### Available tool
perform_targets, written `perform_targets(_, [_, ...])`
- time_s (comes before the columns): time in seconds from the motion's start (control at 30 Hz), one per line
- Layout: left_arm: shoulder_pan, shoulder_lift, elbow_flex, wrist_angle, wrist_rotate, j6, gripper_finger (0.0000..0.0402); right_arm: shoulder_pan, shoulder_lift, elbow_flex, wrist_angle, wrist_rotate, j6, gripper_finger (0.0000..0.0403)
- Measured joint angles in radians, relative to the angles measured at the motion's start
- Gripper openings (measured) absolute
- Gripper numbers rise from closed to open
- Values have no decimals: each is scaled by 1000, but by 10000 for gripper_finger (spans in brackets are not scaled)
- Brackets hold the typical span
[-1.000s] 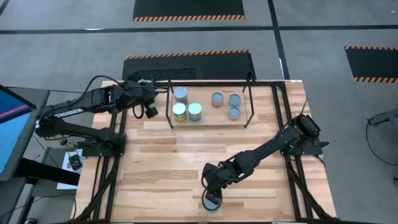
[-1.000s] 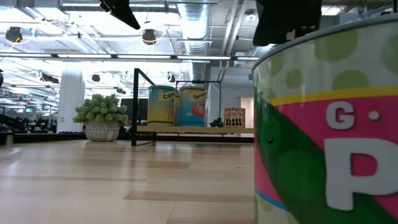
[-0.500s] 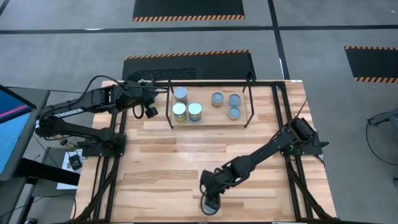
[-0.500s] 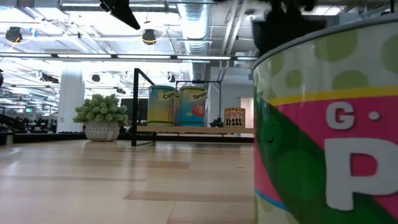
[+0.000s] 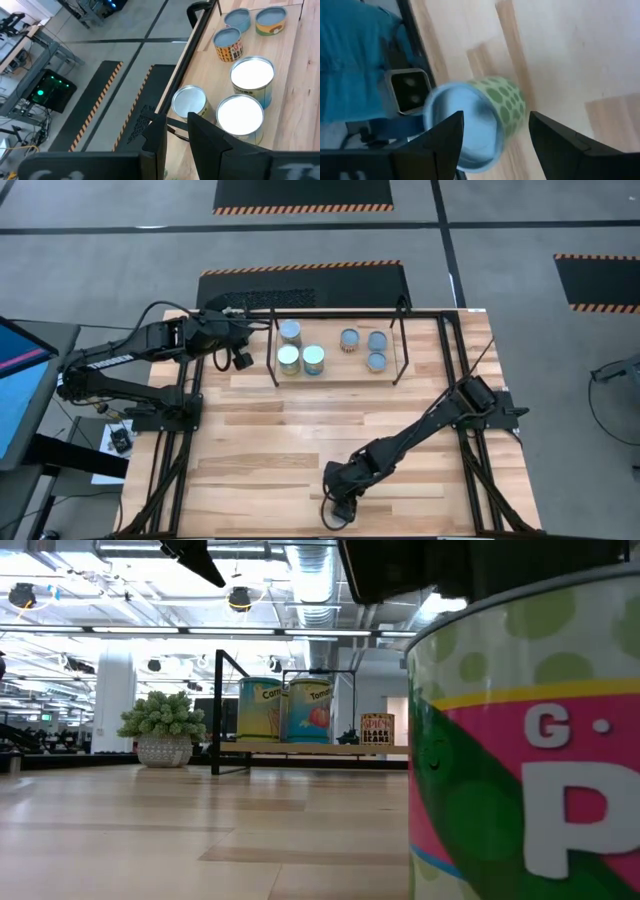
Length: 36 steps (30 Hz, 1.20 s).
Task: Pick and place cans onto a shelf
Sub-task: Put the canned green peas on the shelf
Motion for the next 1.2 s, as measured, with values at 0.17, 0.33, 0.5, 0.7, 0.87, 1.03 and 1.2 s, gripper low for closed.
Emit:
perform_targets(0.17, [0, 0, 0, 1, 0, 0, 68, -7, 1, 1, -61, -16, 46, 236])
perform_targets(0.33, [0, 0, 0, 1, -1, 9, 68, -17, 2, 1, -100, -63, 77, 165])
perform_targets(0.5, [0, 0, 0, 2, -1, 9, 68, -40, 2, 2, -108, -130, 77, 63])
perform_targets(0.7, [0, 0, 0, 3, -1, 9, 68, -69, -11, 0, -135, -164, 57, 14])
perform_targets(0.87, [0, 0, 0, 3, -2, 8, 68, -108, -65, -1, -223, -160, -37, 6])
perform_targets(1.03, [0, 0, 0, 4, -4, 7, 68, -170, -159, 41, -410, -117, -145, 6])
perform_targets(1.2, [0, 0, 0, 4, -14, 7, 68, -257, -258, 93, -606, 12, -261, 6])
